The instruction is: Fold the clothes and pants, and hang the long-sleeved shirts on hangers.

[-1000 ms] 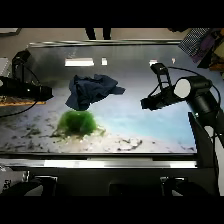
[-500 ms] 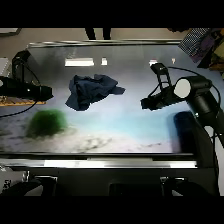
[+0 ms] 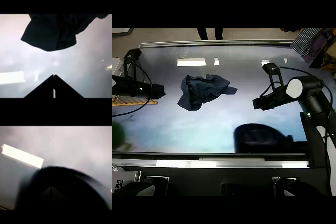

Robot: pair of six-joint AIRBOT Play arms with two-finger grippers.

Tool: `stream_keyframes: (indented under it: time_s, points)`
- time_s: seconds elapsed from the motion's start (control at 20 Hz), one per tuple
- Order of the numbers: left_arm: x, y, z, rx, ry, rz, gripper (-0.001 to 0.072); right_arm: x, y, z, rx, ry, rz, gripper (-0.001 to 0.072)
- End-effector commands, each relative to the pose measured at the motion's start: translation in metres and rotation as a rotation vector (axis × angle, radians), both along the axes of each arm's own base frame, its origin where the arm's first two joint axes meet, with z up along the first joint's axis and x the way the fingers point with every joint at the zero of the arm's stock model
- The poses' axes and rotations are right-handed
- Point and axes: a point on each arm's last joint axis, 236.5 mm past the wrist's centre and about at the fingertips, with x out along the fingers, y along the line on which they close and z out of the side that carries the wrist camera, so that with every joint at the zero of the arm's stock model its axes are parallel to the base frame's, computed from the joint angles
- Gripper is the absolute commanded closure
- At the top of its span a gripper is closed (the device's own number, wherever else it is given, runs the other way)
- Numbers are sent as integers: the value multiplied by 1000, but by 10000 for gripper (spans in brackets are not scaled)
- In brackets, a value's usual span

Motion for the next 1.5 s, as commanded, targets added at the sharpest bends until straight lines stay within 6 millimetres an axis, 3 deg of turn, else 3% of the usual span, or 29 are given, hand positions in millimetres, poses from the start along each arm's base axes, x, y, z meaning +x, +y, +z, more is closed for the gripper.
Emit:
stream_keyframes:
  time_s: [0.0,0.15,0.2,0.25,0.3,0.35,0.5,0.7,0.85,1.0,1.05,1.1,1.15,1.2,1.35,1.45]
  points:
    - [7,-1,-2,-7,-14,6,690,0,0,1,1,-1,0,676]
    - [19,-1,-4,-13,-41,17,685,2,1,1,4,-10,-1,676]
    - [24,-3,-5,-23,-49,21,518,2,1,2,4,-11,-1,675]
    - [30,-7,-9,-43,-45,34,243,2,1,1,4,-11,-1,675]
    - [37,-13,-18,-53,-19,32,59,2,1,1,4,-11,-1,675]
    - [46,-20,-27,-53,-1,18,-13,2,1,1,4,-11,-1,675]
    - [91,-48,-57,-41,19,-22,-13,2,1,1,4,-11,-1,675]
    - [147,-65,-123,-49,82,25,-13,2,1,1,4,-11,-2,675]
    - [162,-73,-170,-45,139,30,-13,2,1,1,7,-9,-10,675]
    - [160,-78,-201,-40,196,37,-13,5,2,2,22,-14,-40,675]
    - [157,-77,-206,-40,217,44,-2,7,2,3,30,-17,-57,675]
    - [152,-77,-207,-36,238,40,193,8,2,3,36,-17,-70,675]
    - [144,-76,-203,-25,268,20,594,8,2,4,41,-15,-81,675]
    - [138,-76,-195,-8,287,-22,692,8,2,4,46,-11,-94,674]
    - [103,-81,-154,3,367,-105,694,2,1,1,45,17,-109,674]
    - [70,-98,-117,-47,409,-147,694,-3,0,-1,38,43,-111,674]
